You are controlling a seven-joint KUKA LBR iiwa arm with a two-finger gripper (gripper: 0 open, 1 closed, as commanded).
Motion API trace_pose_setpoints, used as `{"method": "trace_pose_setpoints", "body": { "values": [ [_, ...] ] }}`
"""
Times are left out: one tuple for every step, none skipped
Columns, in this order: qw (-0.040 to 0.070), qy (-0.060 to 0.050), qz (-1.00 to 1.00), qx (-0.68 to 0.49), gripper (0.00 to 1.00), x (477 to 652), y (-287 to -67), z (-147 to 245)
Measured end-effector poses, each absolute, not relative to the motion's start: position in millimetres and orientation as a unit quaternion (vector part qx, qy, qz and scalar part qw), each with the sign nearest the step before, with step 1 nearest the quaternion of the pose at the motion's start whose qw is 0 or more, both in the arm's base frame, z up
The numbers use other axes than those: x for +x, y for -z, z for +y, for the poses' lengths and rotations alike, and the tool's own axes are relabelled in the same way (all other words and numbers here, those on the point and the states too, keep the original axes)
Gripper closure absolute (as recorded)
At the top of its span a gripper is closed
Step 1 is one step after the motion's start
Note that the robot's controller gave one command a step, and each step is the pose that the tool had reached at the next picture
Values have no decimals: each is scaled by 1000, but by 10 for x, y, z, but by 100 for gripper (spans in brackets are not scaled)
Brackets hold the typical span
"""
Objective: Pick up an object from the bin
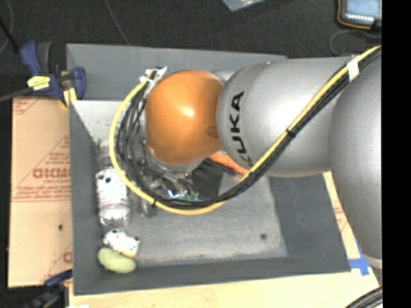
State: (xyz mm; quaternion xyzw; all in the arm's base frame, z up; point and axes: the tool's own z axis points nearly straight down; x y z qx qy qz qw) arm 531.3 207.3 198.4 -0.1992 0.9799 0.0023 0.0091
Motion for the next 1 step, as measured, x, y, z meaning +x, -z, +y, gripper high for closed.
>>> {"method": "trace_pose_setpoints", "body": {
  "values": [
    [12,-4,988,-155,100,5545,-1592,2172]
  ]
}}
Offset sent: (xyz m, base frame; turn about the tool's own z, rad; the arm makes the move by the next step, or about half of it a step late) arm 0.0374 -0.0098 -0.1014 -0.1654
